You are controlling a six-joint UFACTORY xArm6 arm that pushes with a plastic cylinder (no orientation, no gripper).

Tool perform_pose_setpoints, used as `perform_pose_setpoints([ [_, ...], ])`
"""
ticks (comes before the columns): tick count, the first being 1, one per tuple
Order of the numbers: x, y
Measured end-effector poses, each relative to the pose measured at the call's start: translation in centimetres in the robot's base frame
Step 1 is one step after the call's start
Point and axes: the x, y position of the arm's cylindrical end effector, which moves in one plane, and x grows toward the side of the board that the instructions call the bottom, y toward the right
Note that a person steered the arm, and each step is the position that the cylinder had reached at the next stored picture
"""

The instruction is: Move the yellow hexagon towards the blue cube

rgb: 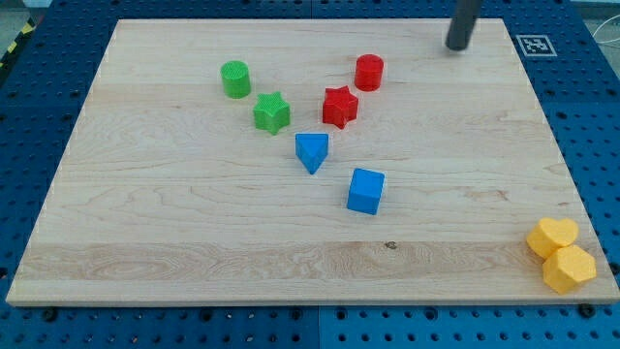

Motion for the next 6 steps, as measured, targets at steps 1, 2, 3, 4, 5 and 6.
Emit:
perform_pose_setpoints([
  [1,4.8,2.7],
  [2,9.9,5.2],
  [3,15.5,7.5],
  [4,20.5,8.6],
  [5,22.5,8.6],
  [6,23.3,8.5],
])
